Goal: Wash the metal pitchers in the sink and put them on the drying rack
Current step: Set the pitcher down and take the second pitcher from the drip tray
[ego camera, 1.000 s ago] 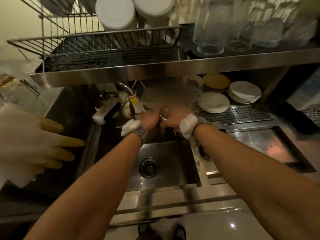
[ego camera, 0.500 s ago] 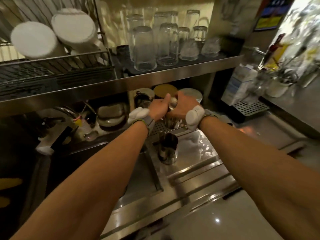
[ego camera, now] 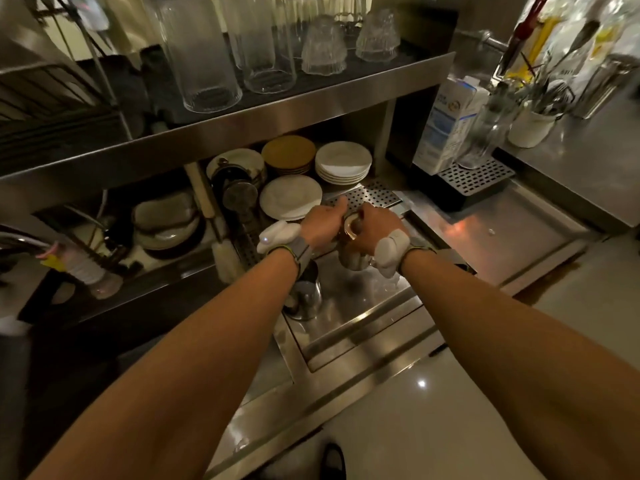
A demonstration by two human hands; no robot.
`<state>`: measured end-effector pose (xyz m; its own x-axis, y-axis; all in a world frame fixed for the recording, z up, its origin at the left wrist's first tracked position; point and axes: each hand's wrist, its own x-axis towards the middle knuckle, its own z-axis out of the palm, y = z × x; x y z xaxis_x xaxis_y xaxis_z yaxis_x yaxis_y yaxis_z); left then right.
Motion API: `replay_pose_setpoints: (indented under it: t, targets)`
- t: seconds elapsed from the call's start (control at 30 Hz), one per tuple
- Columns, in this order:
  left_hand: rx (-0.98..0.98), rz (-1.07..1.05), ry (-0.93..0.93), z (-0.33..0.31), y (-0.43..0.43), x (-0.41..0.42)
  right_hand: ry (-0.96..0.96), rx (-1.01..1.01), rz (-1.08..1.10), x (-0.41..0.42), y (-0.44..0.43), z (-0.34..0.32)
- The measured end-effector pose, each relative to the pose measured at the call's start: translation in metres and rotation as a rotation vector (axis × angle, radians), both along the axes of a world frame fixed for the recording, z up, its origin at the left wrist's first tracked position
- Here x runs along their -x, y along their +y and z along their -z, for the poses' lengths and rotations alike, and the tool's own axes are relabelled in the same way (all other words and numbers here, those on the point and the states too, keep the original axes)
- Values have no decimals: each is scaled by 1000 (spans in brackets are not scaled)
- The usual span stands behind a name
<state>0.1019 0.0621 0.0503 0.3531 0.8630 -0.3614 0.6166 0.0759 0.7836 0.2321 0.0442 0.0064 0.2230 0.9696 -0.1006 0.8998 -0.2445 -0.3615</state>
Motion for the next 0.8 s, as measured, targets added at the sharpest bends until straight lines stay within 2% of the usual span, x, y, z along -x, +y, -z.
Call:
replay_pose_setpoints:
  t: [0.27, 0.43, 0.53, 0.63, 0.7, 0.8]
  targets:
    - [113, 25, 118, 38, 11, -11, -7, 125, -15, -2, 1, 46]
    - [111, 29, 115, 33, 14, -9, -77, 130, -3, -2, 3, 38]
    - [44, 8, 125, 29, 15, 0, -75, 100, -2, 4, -2, 26]
    - [-15, -81, 58, 27, 17, 17, -27, 8, -62, 21, -5, 3]
    - [-71, -152, 19, 24, 17, 32, 79, -80, -113, 38, -7, -13]
    - [-129, -210, 29, 23, 17, 52, 254, -64, -229, 67, -11, -24]
